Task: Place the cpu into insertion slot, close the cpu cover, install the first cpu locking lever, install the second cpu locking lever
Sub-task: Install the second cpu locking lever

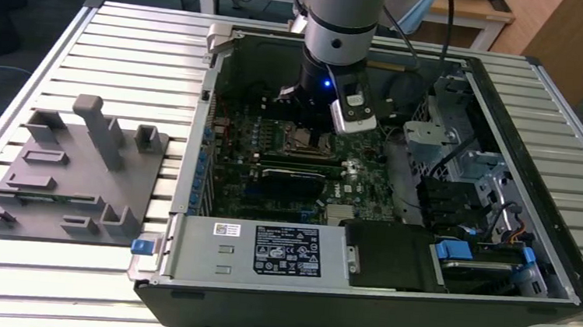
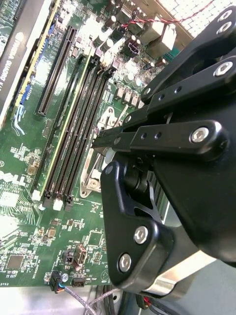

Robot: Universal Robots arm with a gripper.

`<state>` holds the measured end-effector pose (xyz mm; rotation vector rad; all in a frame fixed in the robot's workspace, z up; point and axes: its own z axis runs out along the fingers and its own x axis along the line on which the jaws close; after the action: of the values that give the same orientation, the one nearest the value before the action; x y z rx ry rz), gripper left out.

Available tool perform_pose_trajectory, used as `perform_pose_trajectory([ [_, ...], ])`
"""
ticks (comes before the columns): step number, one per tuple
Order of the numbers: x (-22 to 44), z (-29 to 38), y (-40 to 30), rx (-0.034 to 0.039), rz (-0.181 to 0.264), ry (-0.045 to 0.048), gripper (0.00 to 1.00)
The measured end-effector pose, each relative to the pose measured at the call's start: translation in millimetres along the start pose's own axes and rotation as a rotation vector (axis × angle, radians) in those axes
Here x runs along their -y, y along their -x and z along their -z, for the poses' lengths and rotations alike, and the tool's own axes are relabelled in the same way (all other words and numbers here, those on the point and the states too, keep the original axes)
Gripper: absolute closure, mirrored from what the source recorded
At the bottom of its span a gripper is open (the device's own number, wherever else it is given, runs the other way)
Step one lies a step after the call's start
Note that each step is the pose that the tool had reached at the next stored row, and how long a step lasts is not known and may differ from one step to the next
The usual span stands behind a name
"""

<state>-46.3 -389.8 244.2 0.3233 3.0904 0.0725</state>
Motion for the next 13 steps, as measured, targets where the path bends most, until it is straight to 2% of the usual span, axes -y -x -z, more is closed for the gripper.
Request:
perform_pose_trajectory([
  [12,0.5,-0.2,-2.5,0.0000,0.000,0.0000,0.90],
  [13,0.6,-2.3,-2.5,0.0001,0.000,0.0001,0.90],
])
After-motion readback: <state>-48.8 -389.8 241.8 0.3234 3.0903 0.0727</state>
